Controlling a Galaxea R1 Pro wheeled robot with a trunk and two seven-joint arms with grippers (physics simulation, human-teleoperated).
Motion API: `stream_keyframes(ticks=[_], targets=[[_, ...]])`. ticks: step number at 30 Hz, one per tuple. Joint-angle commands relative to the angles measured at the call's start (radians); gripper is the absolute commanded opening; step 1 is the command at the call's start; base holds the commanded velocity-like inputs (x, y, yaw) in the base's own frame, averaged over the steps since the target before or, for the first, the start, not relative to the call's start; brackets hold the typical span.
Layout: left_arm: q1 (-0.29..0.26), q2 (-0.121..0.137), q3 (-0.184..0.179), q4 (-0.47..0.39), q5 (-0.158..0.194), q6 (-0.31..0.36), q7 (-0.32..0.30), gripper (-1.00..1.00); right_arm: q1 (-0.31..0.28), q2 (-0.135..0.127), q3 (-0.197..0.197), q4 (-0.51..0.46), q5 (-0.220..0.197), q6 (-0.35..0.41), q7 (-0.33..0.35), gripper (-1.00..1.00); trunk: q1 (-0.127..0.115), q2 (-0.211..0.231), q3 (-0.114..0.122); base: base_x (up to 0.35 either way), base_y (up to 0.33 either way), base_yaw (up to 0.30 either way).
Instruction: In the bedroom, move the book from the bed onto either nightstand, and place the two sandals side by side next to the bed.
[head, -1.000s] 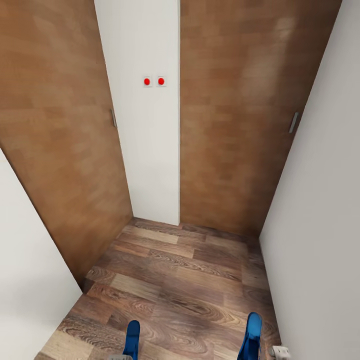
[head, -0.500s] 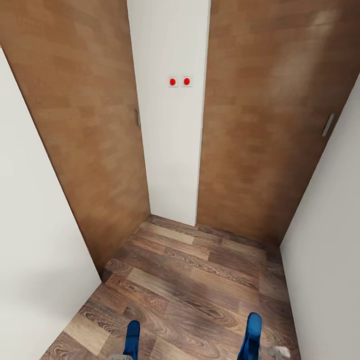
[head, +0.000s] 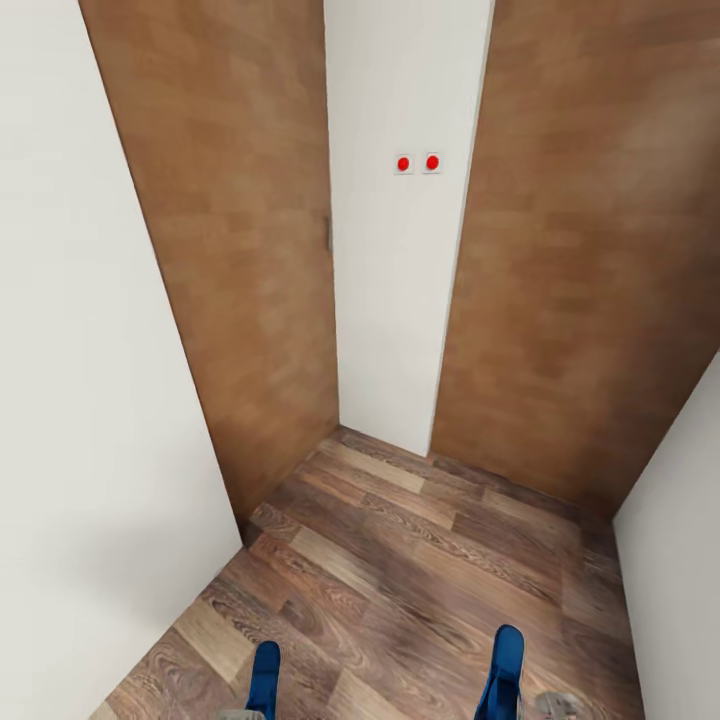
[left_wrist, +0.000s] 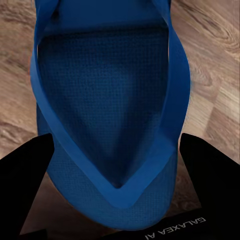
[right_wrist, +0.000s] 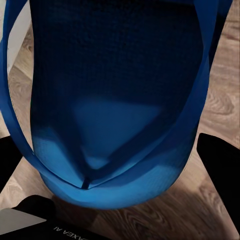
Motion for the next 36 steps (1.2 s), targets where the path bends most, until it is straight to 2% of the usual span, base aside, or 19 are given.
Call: stream_keyframes(ticks=[1, 36], targets=[[-0.001, 0.0, -0.008, 0.001, 0.009, -0.004, -0.002, -1.0, -0.002, 0.0, 0.008, 0.004, -0.008, -0.007, 0.005, -1.0, 0.0, 0.0, -0.001, 0.0, 0.0, 0.29], [-0.001, -0.001, -0.01, 0.001, 0.009, -0.004, -0.002, -1.0, -0.002, 0.0, 0.008, 0.004, -0.008, -0.007, 0.005, -1.0, 0.0, 0.0, -0.001, 0.0, 0.0, 0.29]])
